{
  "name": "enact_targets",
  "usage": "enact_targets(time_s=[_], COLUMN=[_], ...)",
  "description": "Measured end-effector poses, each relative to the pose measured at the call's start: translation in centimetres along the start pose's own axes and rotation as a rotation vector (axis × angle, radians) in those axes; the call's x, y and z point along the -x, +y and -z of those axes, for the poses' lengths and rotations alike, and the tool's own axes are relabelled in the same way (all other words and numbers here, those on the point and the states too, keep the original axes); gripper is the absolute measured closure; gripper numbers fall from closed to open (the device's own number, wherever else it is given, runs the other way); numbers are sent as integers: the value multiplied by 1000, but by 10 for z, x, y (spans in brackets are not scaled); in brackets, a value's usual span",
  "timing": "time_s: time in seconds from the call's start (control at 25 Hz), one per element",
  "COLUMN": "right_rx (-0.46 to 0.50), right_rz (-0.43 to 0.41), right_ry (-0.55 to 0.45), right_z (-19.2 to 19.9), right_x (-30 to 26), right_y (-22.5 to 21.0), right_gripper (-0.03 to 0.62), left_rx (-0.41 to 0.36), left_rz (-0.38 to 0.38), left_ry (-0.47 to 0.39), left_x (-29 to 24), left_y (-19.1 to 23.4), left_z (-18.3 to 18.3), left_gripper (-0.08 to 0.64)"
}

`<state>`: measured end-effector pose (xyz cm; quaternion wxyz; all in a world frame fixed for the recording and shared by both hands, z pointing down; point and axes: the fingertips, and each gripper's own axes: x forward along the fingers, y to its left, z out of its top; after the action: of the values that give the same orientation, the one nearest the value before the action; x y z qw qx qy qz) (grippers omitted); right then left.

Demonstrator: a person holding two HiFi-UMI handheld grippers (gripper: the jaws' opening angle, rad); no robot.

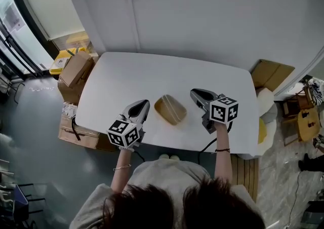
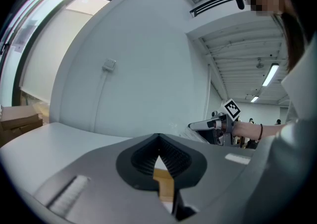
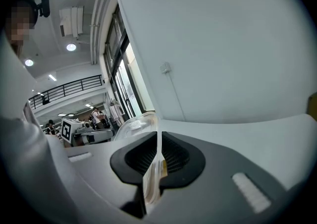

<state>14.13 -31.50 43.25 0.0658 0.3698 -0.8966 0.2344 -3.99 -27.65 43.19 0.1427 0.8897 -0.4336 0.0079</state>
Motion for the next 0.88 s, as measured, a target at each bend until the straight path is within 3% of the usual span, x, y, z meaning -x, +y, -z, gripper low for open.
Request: enact_targets(time_s=[0.48, 0.88], right_rx=[16, 33], right_rz=[-37, -69], right_ry=[-65, -51], right_z=[-10, -4], right_x=[10, 9], right_y=[16, 23], right_gripper=[548, 555], left_rx=[-23, -18], left_rz=[-1, 12], left_ry=[-41, -38], left_x=[9, 8], left_y=[0, -5], left_z=[-18, -23], left_gripper=[569, 571])
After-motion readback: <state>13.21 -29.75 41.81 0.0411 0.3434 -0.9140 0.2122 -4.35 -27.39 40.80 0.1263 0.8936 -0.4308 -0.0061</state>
